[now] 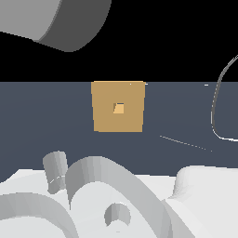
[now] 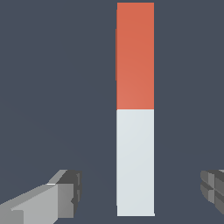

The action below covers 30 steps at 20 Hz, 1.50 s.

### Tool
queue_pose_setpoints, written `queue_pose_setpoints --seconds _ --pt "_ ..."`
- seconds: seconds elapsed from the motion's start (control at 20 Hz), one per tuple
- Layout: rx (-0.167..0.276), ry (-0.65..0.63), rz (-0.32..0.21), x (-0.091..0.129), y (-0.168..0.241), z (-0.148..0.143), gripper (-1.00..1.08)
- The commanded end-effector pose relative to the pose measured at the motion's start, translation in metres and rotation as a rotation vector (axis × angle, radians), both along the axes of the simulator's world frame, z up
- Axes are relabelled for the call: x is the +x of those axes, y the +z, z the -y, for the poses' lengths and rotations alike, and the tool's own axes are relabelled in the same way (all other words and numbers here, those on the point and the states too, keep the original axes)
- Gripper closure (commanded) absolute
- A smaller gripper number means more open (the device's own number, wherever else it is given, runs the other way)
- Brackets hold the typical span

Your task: Insert the peg into the horizontal hole in a box.

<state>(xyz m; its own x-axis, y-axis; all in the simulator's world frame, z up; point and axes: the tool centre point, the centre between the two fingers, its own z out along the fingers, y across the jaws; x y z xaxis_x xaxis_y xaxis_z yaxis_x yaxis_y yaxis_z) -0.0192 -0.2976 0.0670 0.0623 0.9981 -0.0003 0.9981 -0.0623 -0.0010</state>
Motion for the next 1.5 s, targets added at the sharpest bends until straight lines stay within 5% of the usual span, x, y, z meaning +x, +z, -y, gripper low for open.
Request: queue_pose_setpoints --seconds 0.0,0.95,1.0,1.45 --pt "0.000 0.001 0.001 0.001 0.000 0.001 -0.92" --pt "0.000 0.001 0.001 0.001 -0.050 0.002 -0.92" --pt "0.000 0.001 0.001 0.001 -0.050 0.002 1.08" --pt "0.000 0.001 0.001 0.001 -0.050 0.002 1.08"
